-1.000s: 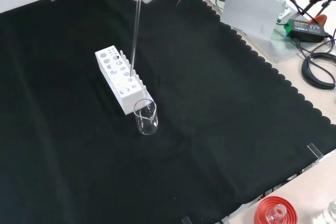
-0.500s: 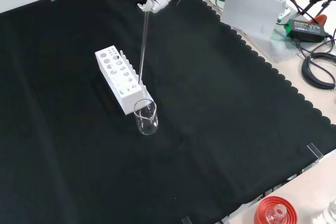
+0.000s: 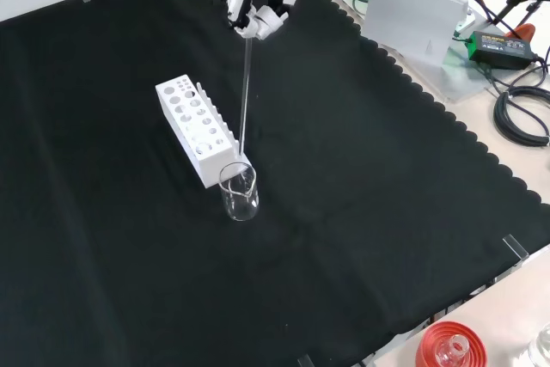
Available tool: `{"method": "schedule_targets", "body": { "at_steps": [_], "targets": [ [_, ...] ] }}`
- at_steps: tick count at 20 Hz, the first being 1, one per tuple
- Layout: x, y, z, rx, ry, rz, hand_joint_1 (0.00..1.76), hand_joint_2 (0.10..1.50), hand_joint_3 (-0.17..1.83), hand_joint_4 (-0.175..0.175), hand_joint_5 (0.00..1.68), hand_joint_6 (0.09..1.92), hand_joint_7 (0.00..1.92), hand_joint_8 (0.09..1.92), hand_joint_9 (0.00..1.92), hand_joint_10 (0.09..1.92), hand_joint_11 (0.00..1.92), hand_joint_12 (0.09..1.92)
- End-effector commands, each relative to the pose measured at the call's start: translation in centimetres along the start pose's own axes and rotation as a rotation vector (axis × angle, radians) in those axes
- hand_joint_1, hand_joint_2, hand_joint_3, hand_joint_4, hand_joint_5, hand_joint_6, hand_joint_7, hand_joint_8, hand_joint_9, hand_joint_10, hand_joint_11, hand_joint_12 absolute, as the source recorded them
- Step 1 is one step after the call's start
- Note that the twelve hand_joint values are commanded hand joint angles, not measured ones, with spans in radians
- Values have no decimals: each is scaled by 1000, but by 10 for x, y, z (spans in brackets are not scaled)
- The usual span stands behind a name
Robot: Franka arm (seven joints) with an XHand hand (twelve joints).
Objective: Stir in the beaker to the left of the white test tube rack with the glass rod.
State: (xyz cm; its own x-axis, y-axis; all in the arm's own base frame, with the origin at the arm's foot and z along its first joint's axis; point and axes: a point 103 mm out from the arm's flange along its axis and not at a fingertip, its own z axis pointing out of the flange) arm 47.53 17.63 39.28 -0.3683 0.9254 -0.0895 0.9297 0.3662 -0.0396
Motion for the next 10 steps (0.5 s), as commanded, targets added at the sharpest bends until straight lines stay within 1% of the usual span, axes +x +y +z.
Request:
{"method": "schedule_targets", "body": {
  "at_steps": [1,10],
  "targets": [
    [7,8,14,19,7,-7,1185,723,766,-175,1038,1111,1500,775,1726,558,1579,774],
    [10,17,36,44,14,-15,1186,722,767,-175,1040,1109,1502,772,1727,555,1578,776]
  ]
}}
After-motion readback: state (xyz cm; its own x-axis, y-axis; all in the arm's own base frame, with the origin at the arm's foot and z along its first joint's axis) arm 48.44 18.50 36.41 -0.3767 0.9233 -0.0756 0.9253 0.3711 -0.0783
